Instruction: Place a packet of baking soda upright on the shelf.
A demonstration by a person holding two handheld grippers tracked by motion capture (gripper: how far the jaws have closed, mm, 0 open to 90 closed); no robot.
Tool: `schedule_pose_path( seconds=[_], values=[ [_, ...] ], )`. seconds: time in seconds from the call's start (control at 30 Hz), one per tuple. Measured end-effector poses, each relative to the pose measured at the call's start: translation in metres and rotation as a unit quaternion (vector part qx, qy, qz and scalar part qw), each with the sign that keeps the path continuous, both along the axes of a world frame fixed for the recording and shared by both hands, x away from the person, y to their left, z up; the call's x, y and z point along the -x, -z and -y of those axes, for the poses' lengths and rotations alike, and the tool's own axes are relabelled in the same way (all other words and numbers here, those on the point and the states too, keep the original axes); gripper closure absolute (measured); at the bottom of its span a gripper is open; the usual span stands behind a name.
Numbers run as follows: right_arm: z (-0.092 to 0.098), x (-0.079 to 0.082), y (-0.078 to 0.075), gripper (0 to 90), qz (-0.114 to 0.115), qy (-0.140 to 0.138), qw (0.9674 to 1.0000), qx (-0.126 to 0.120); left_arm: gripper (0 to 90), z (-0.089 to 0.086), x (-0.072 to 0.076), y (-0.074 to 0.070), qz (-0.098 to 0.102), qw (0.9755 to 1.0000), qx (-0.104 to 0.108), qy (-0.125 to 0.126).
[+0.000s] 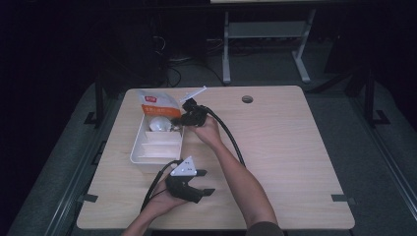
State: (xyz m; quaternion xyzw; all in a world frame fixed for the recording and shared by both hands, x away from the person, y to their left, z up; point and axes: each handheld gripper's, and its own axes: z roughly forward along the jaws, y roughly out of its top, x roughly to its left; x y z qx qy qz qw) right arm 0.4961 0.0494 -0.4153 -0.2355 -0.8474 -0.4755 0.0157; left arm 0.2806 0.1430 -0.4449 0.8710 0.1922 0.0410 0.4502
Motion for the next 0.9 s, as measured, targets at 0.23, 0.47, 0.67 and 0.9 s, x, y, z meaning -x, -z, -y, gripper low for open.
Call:
schedule_pose_path(
  seconds=[0.23, 0.47, 0.67, 0.9],
  values=[
    [0.014, 0.002, -0.011, 71.8, -0.001, 0.003, 0.9999, -0.015, 29.3, 0.000, -0.001, 0.000, 0.001, 1.0000, -0.001, -0.001],
    [0.031, 0.008, -0.016, 65.7, 0.008, 0.013, 0.9996, -0.023, 28.6, 0.000, -0.001, 0.000, 0.001, 1.0000, 0.000, -0.004],
    [0.048, 0.013, -0.016, 62.3, 0.006, 0.014, 0.9995, -0.027, 28.4, 0.001, -0.001, 0.001, 0.001, 1.0000, -0.003, -0.004],
    [0.065, 0.020, -0.021, 55.8, 0.005, 0.018, 0.9992, -0.036, 27.9, 0.000, -0.002, 0.001, 0.001, 1.0000, 0.000, -0.007]
  ],
)
